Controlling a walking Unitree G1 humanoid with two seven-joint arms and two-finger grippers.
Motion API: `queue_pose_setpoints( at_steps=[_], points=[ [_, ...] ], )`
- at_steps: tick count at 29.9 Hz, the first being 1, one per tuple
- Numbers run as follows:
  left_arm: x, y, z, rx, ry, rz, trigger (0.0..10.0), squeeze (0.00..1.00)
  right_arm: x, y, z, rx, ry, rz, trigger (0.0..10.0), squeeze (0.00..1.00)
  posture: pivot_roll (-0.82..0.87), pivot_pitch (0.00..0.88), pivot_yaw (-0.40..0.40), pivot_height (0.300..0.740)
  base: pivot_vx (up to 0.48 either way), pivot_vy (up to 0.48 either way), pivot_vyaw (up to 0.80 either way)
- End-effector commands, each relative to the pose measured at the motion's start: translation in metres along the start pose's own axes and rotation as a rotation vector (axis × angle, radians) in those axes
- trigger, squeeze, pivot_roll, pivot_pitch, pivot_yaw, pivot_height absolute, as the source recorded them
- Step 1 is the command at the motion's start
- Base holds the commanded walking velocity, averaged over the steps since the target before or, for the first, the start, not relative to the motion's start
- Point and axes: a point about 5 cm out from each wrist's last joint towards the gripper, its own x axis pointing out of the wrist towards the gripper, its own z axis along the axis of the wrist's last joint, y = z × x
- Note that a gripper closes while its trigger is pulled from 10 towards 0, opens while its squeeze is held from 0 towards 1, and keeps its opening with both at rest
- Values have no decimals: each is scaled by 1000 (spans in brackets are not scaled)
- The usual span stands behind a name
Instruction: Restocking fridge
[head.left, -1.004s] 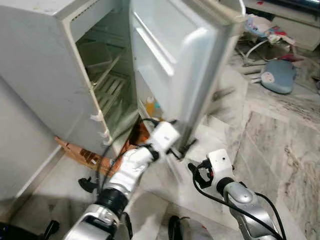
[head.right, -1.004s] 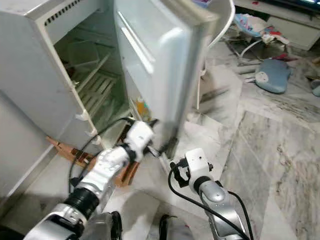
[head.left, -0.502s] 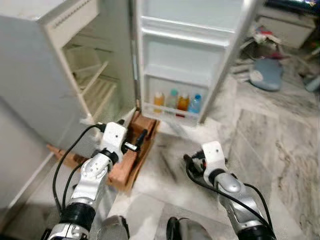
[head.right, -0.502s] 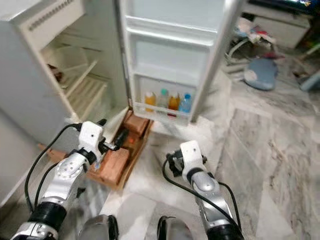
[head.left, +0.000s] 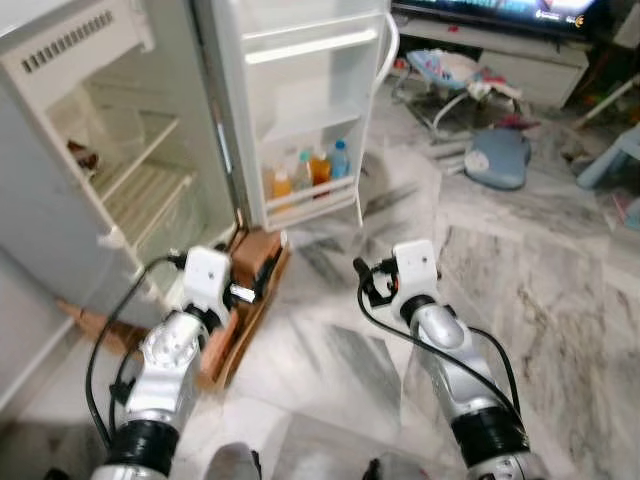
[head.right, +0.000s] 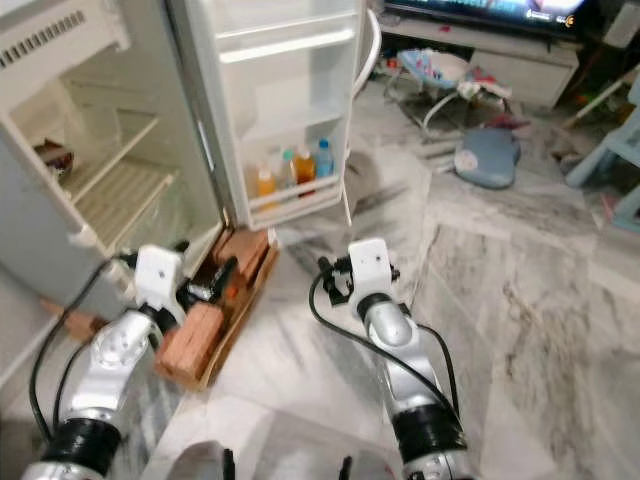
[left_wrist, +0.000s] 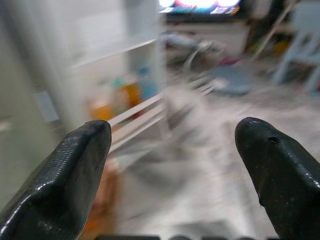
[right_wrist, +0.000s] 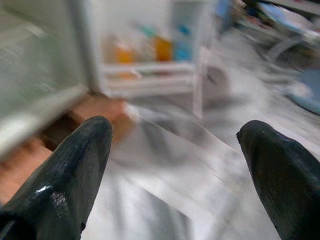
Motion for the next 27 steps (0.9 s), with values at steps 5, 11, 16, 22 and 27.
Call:
queue_pose_setpoints(
  at_steps=[5,11,16,22,27],
  points=[
    [3,5,10,37,-17,22,10000,0,4,-2,9,12,-39,-19,10000,0,89,20,-4,740,341,-333,-661],
    [-4,2,12,36,-18,46,10000,0,4,-4,15,-18,-70,-21,10000,0,86,51,-7,740,407,-141,-591],
    [-8,-4,1,10,5,31,10000,0,2,-6,16,-42,-96,-50,10000,0,63,42,-20,740,466,0,-800],
    [0,-3,7,-5,-6,39,10000,0,2,-12,24,-51,-140,-90,10000,0,57,33,-19,740,479,0,-800],
    [5,2,13,-15,-23,58,10000,0,4,-14,27,-39,-152,-107,10000,0,54,39,-24,740,480,0,-800]
  ],
)
